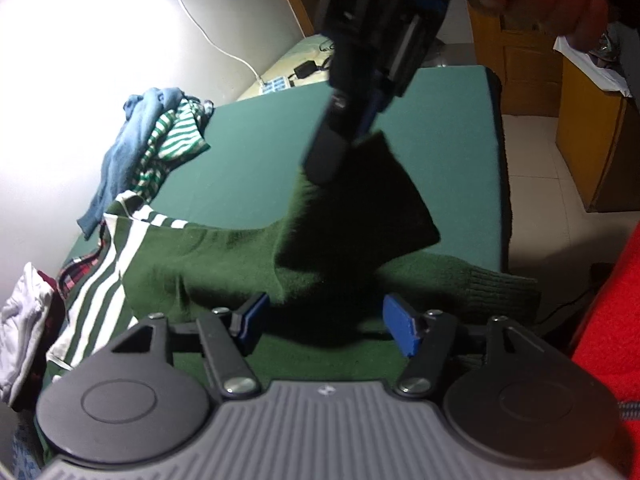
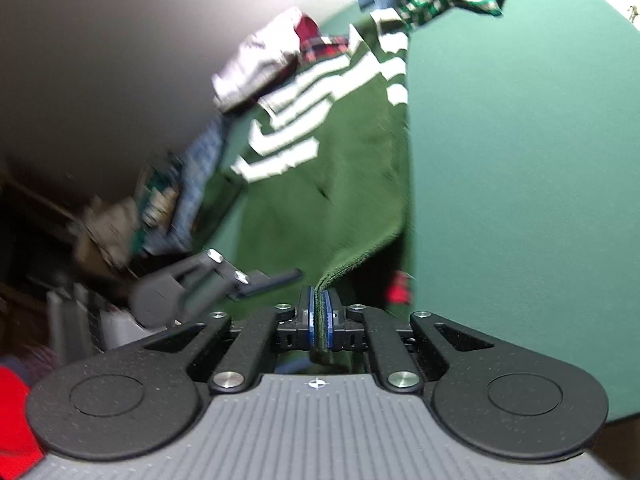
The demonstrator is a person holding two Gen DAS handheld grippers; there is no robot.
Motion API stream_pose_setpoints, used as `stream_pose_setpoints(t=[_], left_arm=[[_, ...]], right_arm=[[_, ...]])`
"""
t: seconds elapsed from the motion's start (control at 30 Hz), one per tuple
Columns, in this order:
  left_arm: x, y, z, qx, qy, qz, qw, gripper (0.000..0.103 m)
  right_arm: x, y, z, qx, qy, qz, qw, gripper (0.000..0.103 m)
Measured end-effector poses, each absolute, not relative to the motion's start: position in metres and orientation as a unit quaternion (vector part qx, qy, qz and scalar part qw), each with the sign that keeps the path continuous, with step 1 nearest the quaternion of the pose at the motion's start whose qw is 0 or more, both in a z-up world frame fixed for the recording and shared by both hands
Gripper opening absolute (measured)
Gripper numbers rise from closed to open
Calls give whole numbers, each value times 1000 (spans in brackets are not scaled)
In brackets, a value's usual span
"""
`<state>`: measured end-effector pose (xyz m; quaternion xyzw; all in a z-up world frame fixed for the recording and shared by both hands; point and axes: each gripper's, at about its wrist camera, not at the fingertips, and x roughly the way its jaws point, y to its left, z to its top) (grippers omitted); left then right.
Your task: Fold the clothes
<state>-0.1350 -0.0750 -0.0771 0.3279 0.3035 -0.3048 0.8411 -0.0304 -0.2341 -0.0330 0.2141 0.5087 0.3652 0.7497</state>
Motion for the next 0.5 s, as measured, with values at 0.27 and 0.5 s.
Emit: stream_pose_setpoints(t=[0.27, 0.5], left_arm=[[-134, -93, -82, 362, 234, -248, 867, 77], [-128, -93, -64, 331, 206, -190, 901, 66]], right_arm=[[-21, -214, -5, 262, 471, 373, 755, 6], [-22, -209, 12, 279, 442, 369, 768, 6]])
